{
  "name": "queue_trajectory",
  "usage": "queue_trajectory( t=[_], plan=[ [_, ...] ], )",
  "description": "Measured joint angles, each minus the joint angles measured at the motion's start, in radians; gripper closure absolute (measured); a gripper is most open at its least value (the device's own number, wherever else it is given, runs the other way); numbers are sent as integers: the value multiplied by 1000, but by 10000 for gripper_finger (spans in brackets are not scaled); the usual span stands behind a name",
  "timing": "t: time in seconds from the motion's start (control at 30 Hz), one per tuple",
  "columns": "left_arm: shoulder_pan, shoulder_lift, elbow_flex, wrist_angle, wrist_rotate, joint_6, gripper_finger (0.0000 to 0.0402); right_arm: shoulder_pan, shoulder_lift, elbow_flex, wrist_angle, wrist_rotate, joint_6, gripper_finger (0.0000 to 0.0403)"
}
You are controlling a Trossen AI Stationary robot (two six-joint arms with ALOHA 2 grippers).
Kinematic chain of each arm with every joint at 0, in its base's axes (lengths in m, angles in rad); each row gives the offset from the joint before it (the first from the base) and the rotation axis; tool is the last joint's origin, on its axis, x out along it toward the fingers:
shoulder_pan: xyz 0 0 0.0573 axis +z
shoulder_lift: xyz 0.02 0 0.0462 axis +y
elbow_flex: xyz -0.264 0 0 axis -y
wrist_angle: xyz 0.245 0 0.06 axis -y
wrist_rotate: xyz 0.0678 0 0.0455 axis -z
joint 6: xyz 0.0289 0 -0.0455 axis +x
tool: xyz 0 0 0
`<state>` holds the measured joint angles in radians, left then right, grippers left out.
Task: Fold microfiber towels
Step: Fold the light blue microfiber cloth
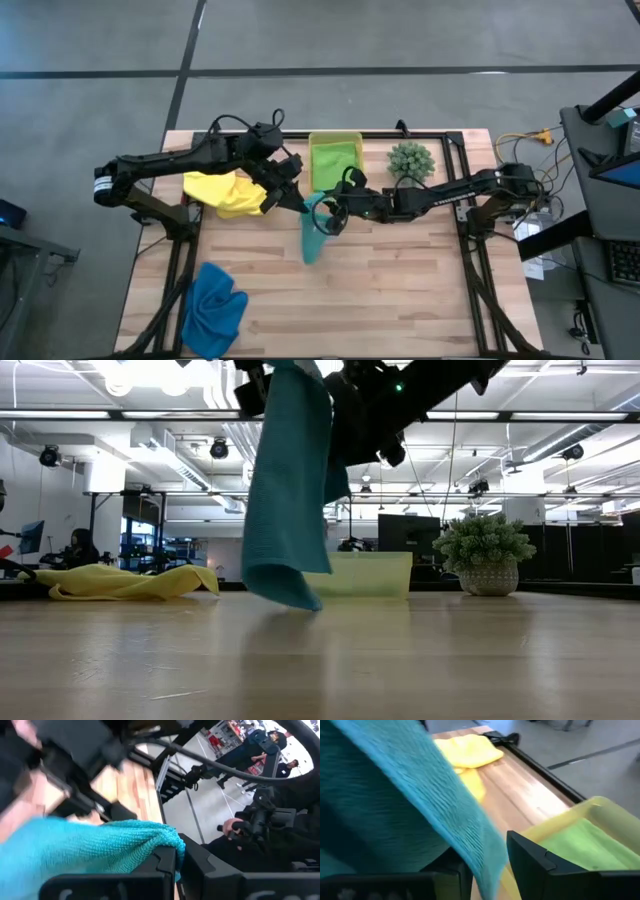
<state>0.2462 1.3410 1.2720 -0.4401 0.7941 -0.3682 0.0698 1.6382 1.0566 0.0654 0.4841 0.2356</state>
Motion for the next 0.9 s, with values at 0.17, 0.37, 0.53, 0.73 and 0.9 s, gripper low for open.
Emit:
queue_trajectory(
  t=[0.17,0.37,0.53,0.73,0.9],
  plan=[
    [0,-13,-2,-42,1,-19,402,-1,0,-7,-3,45,-2,326],
    [0,-15,-2,-107,1,-15,402,6,-13,27,-37,35,-60,388],
    [0,-15,-3,-258,-4,47,402,6,-63,83,-246,-61,-65,394],
    [0,-16,-3,-513,-127,200,402,6,-120,142,-523,-251,-80,394],
    [-4,-16,5,-621,-176,246,402,11,-181,167,-610,-411,-67,394]
  ],
)
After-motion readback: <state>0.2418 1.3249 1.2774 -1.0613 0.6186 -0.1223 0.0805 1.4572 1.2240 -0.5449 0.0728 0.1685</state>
